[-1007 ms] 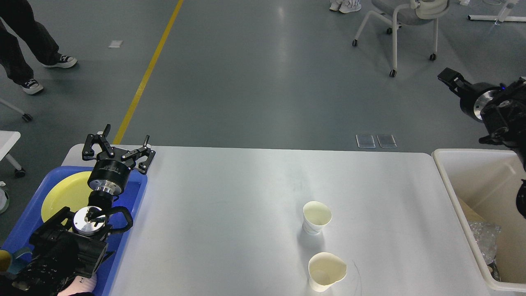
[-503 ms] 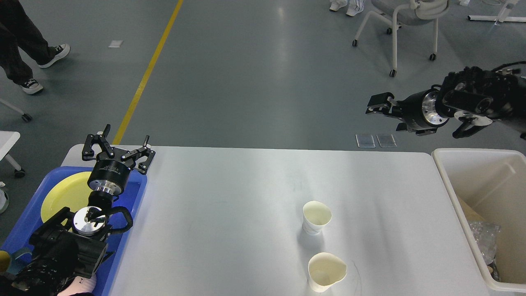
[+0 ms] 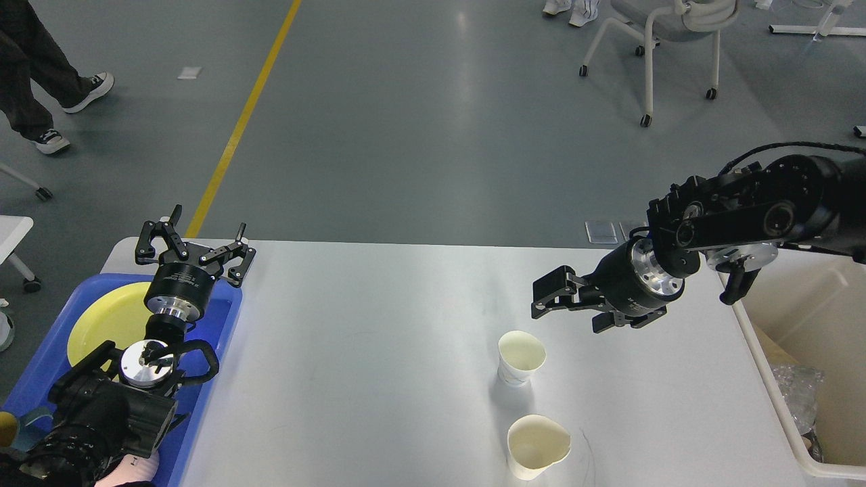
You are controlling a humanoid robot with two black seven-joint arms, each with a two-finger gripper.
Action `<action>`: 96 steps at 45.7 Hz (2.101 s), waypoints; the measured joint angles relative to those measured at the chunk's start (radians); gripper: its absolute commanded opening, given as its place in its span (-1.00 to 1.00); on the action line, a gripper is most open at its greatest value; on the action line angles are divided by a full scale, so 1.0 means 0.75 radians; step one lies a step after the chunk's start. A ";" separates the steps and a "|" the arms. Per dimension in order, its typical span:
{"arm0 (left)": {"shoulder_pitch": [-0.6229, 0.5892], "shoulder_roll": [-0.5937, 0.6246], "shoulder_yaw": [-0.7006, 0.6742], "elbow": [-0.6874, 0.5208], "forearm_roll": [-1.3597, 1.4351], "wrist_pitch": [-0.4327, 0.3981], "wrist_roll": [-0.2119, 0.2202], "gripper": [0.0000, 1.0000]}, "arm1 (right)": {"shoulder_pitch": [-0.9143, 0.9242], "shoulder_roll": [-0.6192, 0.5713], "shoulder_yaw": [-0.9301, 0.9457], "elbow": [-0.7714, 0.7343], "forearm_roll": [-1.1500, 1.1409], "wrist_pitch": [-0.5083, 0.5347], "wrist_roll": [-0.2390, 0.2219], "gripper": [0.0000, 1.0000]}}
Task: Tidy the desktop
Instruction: 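Raise the right gripper and bring it to the nearer white paper cup, then grasp the white paper cup with the right gripper and lift it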
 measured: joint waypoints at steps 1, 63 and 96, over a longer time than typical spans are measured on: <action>0.000 0.000 0.000 0.000 0.000 0.000 0.000 1.00 | -0.007 -0.002 -0.002 -0.005 0.000 -0.003 0.000 1.00; -0.001 -0.001 0.000 0.000 -0.001 0.000 0.000 1.00 | -0.774 0.157 0.182 -0.531 0.013 -0.381 0.142 -1.00; -0.002 -0.001 0.000 0.000 0.000 0.000 0.000 1.00 | -0.594 0.024 0.135 -0.428 -0.005 -0.427 0.149 -1.00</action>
